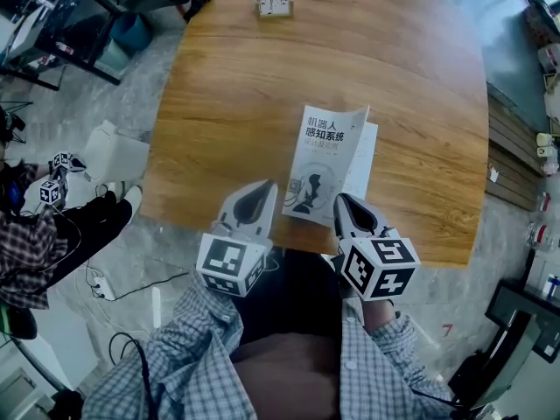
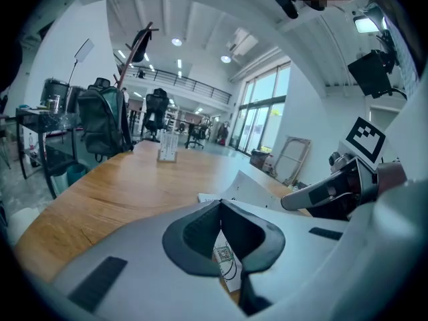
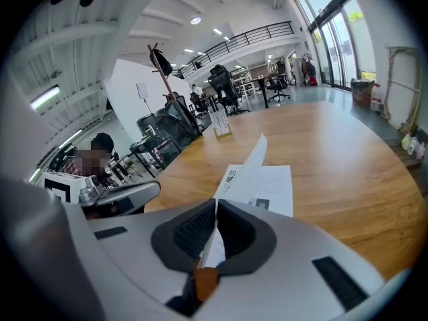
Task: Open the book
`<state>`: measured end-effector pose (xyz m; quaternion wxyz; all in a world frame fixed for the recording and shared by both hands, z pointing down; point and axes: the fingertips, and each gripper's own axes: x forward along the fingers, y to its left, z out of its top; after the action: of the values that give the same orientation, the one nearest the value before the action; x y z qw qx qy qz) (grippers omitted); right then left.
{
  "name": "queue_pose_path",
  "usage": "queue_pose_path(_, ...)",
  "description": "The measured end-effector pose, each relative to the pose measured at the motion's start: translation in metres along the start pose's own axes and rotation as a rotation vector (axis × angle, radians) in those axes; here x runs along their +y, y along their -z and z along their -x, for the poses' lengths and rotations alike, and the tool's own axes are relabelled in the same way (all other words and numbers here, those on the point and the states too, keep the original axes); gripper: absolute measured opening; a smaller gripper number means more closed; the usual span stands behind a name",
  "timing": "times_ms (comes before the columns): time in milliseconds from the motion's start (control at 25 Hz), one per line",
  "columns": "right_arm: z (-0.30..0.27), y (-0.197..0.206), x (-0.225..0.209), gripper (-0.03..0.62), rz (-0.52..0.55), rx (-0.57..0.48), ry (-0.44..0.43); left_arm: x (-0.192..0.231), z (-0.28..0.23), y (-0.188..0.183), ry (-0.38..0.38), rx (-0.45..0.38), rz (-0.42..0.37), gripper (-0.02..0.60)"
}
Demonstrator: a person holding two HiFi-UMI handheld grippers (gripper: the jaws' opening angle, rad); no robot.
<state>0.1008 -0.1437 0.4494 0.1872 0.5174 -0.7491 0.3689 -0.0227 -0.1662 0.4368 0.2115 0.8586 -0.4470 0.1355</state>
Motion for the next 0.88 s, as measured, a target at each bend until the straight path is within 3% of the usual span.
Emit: queue_pose_path(880, -0.043, -0.015, 0.067, 0.025, 0.103, 0.036, -0.185, 0.049, 0.026, -0.004, -0.123, -0.029, 0.039, 0.008)
